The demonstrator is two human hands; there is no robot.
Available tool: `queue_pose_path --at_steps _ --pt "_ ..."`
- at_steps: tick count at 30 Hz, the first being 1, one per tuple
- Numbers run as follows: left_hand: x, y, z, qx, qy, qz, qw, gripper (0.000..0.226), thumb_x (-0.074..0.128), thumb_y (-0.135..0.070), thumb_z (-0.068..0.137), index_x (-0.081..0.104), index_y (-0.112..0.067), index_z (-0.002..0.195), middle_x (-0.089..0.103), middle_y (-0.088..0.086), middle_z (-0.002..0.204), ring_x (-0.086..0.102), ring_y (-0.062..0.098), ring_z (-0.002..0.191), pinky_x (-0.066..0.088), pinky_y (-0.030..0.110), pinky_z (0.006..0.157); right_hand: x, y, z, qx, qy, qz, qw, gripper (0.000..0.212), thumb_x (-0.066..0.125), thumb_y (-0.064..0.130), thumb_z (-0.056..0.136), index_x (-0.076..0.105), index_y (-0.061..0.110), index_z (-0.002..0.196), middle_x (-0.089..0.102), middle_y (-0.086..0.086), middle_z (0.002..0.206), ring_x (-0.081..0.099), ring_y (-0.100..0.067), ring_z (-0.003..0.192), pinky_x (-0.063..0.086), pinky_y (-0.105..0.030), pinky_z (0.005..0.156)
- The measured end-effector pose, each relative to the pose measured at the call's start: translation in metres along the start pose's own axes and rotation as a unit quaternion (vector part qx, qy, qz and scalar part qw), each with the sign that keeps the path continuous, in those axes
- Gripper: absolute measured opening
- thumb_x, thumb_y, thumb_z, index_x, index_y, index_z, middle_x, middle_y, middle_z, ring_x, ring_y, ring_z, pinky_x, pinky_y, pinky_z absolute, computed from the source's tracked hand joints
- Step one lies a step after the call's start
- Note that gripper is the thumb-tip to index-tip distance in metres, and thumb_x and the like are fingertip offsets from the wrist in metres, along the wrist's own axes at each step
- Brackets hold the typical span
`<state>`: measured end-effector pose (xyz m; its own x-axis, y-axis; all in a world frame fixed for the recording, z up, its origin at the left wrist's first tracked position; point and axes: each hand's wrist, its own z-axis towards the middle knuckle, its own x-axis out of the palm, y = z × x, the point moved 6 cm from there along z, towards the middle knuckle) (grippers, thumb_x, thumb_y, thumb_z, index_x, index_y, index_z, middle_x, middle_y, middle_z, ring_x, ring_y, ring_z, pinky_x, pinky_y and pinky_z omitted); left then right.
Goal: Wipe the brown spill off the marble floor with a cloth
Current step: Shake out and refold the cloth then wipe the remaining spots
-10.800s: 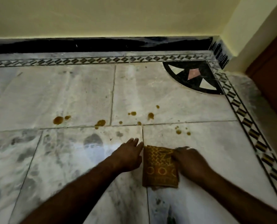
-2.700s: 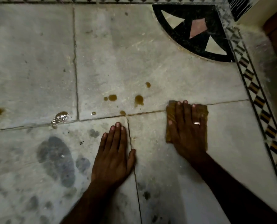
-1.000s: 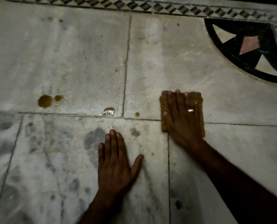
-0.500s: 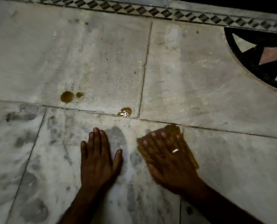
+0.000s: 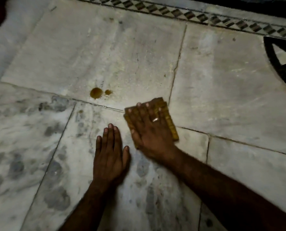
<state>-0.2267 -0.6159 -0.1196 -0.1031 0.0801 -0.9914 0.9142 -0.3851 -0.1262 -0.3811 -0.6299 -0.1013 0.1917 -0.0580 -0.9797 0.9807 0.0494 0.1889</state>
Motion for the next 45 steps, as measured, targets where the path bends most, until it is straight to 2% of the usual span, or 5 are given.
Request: queue_pose_path --at_steps 6,13,23,32,45 --pt "-0.001 0.022 0.004 -0.032 -0.002 -0.002 0.999 0.07 0.028 -0.04 0.099 0.024 0.001 0.156 0.021 0.02 0.164 0.022 0.032 0.152 0.018 0.051 0.123 -0.005 0.004 -0.073 -0.063 0.031 -0.023 0.997 0.059 0.038 0.042 0.102 0.027 0.03 0.159 0.025 -0.005 0.167 0.016 -0.029 0.156 0.015 -0.057 0.125" --pt "-0.003 0.026 0.007 -0.028 -0.003 -0.013 1.0 0.072 0.031 -0.047 0.1 0.026 -0.002 0.156 0.021 0.017 0.165 0.021 0.028 0.153 0.018 0.048 0.123 -0.002 -0.048 0.01 0.108 0.063 -0.017 0.992 0.066 0.027 0.045 0.102 0.005 0.029 0.162 0.006 -0.008 0.171 0.005 -0.032 0.157 0.008 -0.062 0.123" --pt "-0.01 0.084 0.024 -0.062 -0.017 -0.009 0.998 0.066 0.025 -0.044 0.103 0.032 -0.002 0.154 0.026 0.015 0.164 0.027 0.028 0.152 0.02 0.05 0.122 0.007 0.049 -0.014 -0.146 0.047 -0.035 0.988 0.062 0.044 0.039 0.101 0.028 0.024 0.159 0.025 -0.009 0.167 0.02 -0.034 0.155 0.028 -0.062 0.118" --pt "-0.014 0.097 0.022 -0.122 -0.062 -0.021 0.99 0.072 0.038 -0.042 0.098 0.029 0.002 0.154 0.025 0.019 0.164 0.022 0.03 0.153 0.02 0.052 0.123 0.014 -0.017 0.124 0.049 0.076 -0.038 0.995 0.068 0.014 0.047 0.1 0.003 0.024 0.163 0.006 -0.01 0.171 0.01 -0.034 0.157 0.009 -0.059 0.123" --pt "-0.025 0.109 0.013 -0.192 -0.138 -0.062 0.97 0.071 0.033 -0.019 0.087 0.025 0.009 0.152 0.021 0.026 0.163 0.02 0.039 0.152 0.019 0.055 0.123 0.047 0.134 0.158 -0.203 0.081 0.009 0.976 0.062 0.027 0.043 0.103 0.014 0.03 0.162 0.016 -0.008 0.17 0.01 -0.032 0.157 0.013 -0.06 0.123"
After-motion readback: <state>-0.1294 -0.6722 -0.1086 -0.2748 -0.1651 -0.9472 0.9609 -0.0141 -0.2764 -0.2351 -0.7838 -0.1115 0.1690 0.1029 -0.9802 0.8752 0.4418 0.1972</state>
